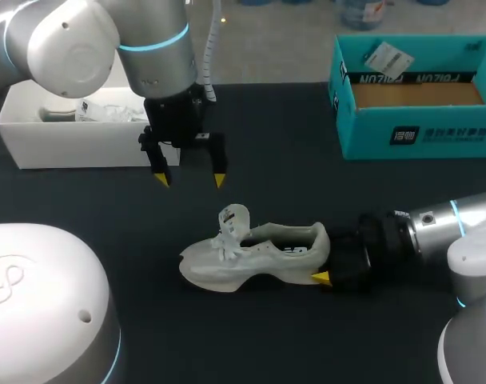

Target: Take the shoe out of the shoebox, open the shoe tongue, remove and reinsert the insole, then place the shoe into the shoebox

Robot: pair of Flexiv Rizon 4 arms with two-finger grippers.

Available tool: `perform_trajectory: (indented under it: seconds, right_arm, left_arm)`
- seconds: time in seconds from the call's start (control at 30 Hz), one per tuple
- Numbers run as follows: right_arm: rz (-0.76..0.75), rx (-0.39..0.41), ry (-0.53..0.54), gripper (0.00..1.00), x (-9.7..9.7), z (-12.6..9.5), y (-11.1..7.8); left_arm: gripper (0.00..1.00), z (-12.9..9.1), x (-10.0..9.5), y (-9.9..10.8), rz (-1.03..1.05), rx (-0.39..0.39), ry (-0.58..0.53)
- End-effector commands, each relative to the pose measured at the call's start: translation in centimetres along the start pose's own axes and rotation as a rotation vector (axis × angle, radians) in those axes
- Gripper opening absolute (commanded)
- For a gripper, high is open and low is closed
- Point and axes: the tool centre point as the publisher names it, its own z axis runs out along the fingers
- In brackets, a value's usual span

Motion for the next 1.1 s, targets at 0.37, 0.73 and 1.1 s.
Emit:
perform_trajectory:
  seconds: [0.37, 0.73, 1.1]
  right_arm:
    - [0.0, 0.003, -0.002, 0.0, 0.02, 0.48, -0.57]
    - [0.0, 0.003, -0.002, 0.0, 0.02, 0.48, -0.57]
    - [0.0, 0.003, -0.002, 0.0, 0.02, 0.48, -0.57]
  left_arm:
    - [1.0, -0.15, -0.22, 0.05, 0.006, 0.005, 0.005]
    - [1.0, -0.52, 0.01, 0.18, 0.018, 0.015, 0.006]
    - [1.0, -0.62, 0.03, 0.46, 0.024, 0.025, -0.008]
